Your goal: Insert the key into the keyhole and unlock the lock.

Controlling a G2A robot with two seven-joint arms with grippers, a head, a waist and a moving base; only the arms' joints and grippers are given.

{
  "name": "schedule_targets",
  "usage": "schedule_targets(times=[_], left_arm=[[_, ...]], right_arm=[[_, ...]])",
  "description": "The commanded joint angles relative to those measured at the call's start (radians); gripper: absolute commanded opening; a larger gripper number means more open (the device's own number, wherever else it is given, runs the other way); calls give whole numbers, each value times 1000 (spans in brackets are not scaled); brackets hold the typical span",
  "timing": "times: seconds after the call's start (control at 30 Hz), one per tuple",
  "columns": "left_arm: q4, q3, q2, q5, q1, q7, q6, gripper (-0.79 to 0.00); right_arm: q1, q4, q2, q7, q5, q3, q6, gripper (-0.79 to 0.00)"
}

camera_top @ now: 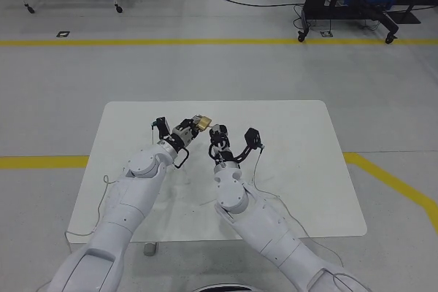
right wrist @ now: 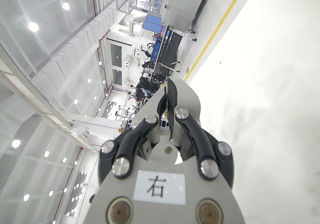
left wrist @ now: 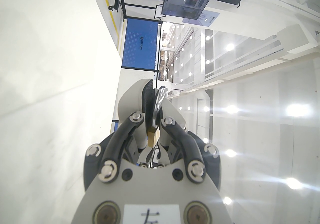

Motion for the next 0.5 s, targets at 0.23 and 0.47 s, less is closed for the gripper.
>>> schedule_targets(times=[0.23, 0.47], left_arm=[[0, -5, -4, -5, 1, 21, 16, -785], [3, -10, -7, -13, -1, 29, 25, -785]], right_arm=[[0, 20, -15, 4, -28, -2, -8, -785], [-9, 27, -24, 19, -49, 1, -10, -785]])
